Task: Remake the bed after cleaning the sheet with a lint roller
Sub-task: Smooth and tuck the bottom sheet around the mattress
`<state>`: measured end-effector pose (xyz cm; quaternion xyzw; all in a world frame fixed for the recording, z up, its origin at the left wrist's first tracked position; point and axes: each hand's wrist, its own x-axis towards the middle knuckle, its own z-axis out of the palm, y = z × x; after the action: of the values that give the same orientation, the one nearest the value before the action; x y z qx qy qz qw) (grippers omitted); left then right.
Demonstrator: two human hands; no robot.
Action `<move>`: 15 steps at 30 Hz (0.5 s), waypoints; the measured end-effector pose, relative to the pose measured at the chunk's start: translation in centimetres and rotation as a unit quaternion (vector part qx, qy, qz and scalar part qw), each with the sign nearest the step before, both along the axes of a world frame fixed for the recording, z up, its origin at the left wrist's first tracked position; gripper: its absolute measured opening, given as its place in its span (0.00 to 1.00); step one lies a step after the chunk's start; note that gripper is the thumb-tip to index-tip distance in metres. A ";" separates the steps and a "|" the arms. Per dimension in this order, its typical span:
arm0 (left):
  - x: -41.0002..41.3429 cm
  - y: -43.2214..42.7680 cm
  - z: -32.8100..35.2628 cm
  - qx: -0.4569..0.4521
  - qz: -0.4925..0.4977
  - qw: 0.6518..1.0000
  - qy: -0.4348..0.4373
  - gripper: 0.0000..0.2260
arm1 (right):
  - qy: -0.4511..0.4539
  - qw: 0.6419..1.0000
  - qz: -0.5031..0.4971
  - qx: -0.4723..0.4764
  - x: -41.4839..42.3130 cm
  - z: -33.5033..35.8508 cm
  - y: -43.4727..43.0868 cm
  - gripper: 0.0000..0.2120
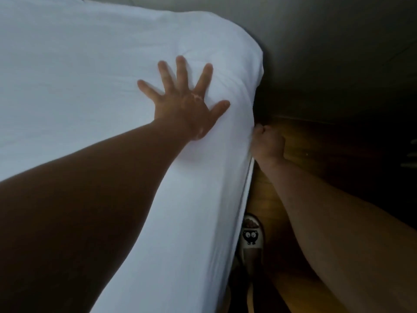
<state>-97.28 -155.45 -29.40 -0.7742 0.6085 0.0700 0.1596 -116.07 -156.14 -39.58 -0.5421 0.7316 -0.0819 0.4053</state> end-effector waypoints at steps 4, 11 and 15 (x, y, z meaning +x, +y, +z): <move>1.0 1.1 2.9 0.016 -0.007 0.996 0.091 0.36 | -0.040 0.989 -0.080 0.116 -1.3 1.3 4.8 0.17; -1.8 21.7 3.1 -0.103 -0.134 0.979 0.116 0.30 | -0.200 0.948 -0.085 0.234 1.1 6.9 23.9 0.14; -2.4 31.8 2.3 -0.049 -0.165 0.981 0.090 0.27 | -0.166 0.969 -0.171 0.067 2.5 6.8 27.2 0.13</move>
<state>-99.71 -123.63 -27.11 -0.6606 0.7424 0.0824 0.0750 -113.52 -128.91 -32.78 -0.3591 0.7396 -0.1904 0.5364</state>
